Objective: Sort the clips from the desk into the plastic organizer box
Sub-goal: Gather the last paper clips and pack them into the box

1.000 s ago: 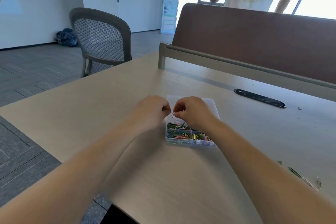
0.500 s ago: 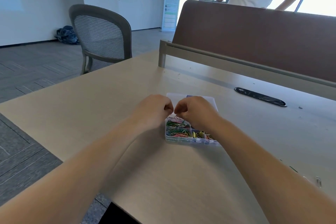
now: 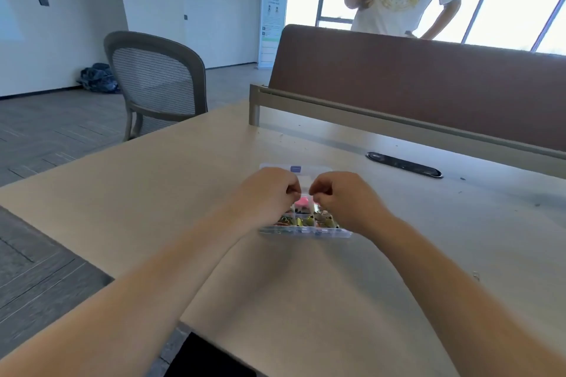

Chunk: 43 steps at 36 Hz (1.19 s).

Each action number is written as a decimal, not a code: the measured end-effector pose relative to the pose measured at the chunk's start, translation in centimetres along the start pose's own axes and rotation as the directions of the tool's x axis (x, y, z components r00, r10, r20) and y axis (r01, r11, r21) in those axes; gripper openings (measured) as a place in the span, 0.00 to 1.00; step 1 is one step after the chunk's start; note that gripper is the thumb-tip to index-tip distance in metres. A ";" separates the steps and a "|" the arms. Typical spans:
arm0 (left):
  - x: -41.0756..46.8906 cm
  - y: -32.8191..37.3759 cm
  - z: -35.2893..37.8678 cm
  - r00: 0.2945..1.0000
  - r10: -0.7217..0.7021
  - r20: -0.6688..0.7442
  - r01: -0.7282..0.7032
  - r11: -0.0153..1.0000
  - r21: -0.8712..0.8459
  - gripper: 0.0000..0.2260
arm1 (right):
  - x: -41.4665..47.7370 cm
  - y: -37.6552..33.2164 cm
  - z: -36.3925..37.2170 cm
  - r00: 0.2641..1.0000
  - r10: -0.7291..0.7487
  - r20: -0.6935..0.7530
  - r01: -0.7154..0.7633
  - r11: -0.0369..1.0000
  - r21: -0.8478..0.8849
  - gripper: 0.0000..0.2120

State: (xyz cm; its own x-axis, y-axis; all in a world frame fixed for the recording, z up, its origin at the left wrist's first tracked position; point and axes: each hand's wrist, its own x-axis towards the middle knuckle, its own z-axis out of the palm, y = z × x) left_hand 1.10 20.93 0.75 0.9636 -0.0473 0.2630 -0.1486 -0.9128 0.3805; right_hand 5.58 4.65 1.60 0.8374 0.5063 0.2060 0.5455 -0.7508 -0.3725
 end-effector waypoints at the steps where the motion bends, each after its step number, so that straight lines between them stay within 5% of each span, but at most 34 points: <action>1: -0.2 0.8 0.1 1.000 0.014 0.010 -0.014 1.000 -0.003 0.07 | -0.8 0.5 -0.6 1.000 0.015 -0.003 -0.015 1.000 -0.001 0.09; 15: -3.8 14.3 5.8 0.970 0.215 0.117 -0.208 0.976 -0.069 0.10 | -14.6 8.5 -6.6 0.961 0.276 0.018 -0.272 0.956 -0.112 0.07; 23: -4.8 18.3 9.0 0.922 0.123 0.367 -0.175 0.978 0.112 0.31 | -19.5 11.9 -7.6 0.887 0.449 0.107 -0.407 0.870 -0.279 0.19; 29: -4.6 19.6 10.0 0.920 0.144 0.365 -0.175 0.983 0.053 0.23 | -21.2 12.8 -7.5 0.855 0.501 0.136 -0.437 0.836 -0.330 0.20; 37: -3.7 19.5 11.7 0.936 0.203 0.288 -0.190 0.979 -0.072 0.09 | -20.6 13.2 -6.0 0.890 0.455 -0.003 -0.446 0.872 -0.199 0.04; 43: -2.3 19.2 12.1 0.944 0.248 0.216 -0.224 0.966 -0.129 0.08 | -19.7 14.2 -6.2 0.893 0.447 -0.041 -0.449 0.889 -0.088 0.04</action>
State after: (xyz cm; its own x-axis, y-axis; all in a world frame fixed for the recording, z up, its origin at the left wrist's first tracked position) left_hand -1.31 -1.45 -3.30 0.9212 -0.3584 0.1515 -0.3881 -0.8188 0.4229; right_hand -2.97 -18.67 -2.16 0.9936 0.0991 0.0547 0.1119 -0.9324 -0.3437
